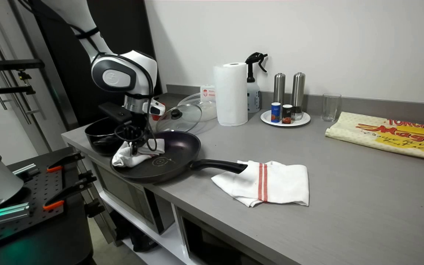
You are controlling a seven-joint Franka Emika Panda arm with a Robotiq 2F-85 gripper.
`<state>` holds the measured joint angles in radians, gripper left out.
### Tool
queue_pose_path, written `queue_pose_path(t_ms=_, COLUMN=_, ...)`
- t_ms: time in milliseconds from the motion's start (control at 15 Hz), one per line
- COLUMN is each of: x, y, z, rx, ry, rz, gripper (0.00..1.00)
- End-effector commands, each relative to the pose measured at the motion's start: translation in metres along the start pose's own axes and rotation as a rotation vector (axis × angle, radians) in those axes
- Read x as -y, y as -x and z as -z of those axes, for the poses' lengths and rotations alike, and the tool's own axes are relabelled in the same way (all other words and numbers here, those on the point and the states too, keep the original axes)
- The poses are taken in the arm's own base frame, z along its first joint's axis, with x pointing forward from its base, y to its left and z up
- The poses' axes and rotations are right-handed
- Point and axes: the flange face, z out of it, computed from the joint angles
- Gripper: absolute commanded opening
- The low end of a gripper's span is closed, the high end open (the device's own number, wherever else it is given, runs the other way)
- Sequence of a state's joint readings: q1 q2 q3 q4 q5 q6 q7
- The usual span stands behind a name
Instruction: Use the towel to clean the pan
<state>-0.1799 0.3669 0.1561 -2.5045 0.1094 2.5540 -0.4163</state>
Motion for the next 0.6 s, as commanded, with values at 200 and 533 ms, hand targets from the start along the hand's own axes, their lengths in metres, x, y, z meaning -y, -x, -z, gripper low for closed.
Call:
queue_pose_path(t_ms=200, x=0.003, y=-0.020, z=0.006, rx=0.005, ry=-0.020, rz=0.020, gripper=0.03)
queue_pose_path(t_ms=533, x=-0.002, y=-0.034, z=0.008, rx=-0.009, ry=-0.021, rz=0.012, gripper=0.03)
